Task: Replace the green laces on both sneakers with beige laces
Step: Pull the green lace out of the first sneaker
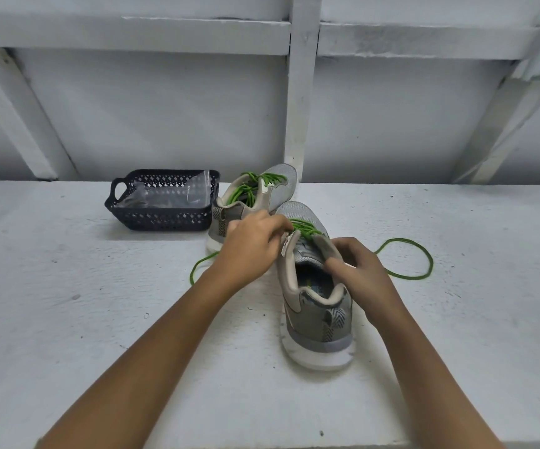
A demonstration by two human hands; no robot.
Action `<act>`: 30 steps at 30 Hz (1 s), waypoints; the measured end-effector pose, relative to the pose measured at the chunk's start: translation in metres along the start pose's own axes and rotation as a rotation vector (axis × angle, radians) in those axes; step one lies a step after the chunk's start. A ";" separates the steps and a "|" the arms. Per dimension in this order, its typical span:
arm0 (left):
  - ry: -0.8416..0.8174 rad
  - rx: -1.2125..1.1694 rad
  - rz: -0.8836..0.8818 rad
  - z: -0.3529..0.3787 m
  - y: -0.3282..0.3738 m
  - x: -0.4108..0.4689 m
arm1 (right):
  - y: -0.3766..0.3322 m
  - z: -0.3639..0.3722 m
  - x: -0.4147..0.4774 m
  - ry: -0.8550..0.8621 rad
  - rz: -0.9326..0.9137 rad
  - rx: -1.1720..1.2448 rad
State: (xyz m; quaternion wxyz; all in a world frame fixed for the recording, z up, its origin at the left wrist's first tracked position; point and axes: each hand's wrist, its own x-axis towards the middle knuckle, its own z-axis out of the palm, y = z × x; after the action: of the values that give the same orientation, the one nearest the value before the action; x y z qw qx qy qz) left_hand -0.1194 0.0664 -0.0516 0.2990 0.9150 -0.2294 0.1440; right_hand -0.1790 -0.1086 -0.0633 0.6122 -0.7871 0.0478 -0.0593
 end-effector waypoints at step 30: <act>-0.112 -0.131 -0.205 -0.023 0.017 0.007 | -0.022 -0.018 0.025 0.037 -0.176 -0.221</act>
State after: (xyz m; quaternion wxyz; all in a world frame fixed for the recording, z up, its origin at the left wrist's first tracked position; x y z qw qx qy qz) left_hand -0.1251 0.0665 -0.0225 0.3579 0.9188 -0.1601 0.0462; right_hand -0.1573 -0.1240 -0.0366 0.5133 -0.8495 -0.0040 -0.1218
